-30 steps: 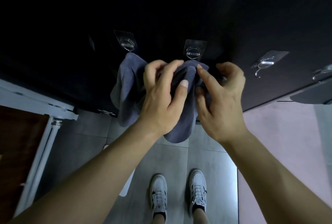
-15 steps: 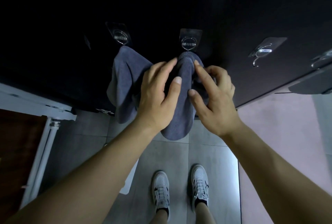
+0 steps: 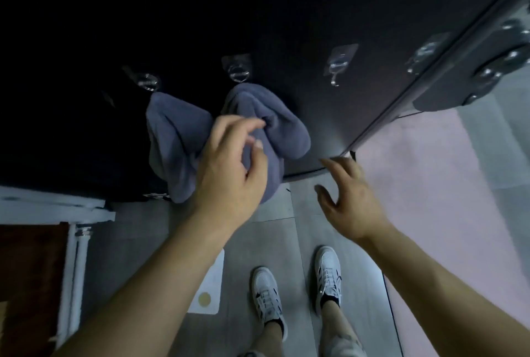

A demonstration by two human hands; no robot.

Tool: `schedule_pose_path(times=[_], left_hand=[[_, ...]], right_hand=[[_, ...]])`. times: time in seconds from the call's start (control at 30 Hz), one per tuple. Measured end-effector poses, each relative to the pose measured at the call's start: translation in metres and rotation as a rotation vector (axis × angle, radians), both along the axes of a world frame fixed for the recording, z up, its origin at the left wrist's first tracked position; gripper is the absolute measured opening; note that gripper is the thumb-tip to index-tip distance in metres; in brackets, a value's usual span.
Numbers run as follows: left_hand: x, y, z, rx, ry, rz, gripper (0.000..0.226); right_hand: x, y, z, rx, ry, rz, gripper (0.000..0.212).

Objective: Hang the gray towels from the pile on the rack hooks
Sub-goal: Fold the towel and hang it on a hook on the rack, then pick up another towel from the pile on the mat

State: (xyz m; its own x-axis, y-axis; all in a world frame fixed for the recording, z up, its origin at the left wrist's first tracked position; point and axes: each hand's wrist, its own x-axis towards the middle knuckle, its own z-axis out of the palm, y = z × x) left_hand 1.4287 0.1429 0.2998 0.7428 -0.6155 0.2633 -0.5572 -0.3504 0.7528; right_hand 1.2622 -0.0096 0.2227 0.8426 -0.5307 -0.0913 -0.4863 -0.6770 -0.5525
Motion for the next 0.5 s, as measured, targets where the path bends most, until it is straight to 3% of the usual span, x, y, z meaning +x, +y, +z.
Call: schedule_pose_path(times=[0.17, 0.33, 0.5], left_hand=[[-0.051, -0.054, 0.016, 0.29, 0.208, -0.374, 0.021], [-0.13, -0.142, 0.035, 0.603, 0.032, -0.669, 0.039], [-0.24, -0.225, 0.051, 0.703, -0.176, -0.995, 0.049]], right_hand=[[-0.11, 0.005, 0.027, -0.012, 0.09, -0.247, 0.049], [-0.216, 0.012, 0.06, -0.017, 0.149, -0.581, 0.047], [-0.324, 0.015, 0.077, -0.007, 0.189, -0.888, 0.051]])
